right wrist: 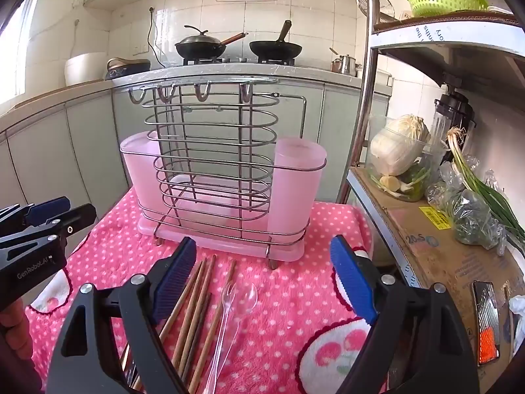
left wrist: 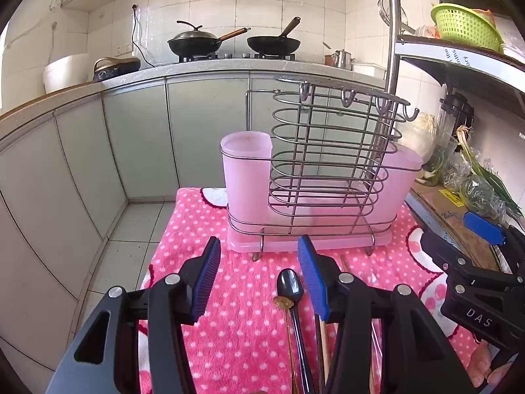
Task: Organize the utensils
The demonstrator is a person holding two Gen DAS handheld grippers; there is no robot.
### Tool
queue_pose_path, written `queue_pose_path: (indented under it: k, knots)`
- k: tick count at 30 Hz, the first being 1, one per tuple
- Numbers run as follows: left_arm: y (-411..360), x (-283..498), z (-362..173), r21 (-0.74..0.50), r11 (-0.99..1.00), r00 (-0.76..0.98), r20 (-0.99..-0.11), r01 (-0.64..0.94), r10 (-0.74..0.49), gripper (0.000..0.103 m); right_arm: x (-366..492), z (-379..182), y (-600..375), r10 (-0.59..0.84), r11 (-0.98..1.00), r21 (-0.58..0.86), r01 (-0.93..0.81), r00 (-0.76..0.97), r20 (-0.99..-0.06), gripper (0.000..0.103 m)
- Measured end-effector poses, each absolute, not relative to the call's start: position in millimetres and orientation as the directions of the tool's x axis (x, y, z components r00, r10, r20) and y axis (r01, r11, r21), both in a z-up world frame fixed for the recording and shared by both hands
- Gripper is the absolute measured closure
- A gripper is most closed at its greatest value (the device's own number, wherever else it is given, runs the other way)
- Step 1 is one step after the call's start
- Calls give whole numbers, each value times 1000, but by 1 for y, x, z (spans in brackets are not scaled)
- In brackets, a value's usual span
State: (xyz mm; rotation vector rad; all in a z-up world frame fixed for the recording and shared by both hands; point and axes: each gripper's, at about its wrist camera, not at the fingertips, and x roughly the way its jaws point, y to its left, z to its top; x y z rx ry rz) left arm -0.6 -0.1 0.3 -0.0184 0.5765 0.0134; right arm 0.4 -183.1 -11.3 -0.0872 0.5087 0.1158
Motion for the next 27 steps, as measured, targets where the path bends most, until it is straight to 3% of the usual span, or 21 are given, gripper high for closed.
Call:
queue_pose_path:
  k: [27]
  knots:
    - [-1, -16, 19, -41, 999, 866, -500, 0, -21, 55, -14, 12, -184, 83, 993, -47, -113, 904, -419, 19]
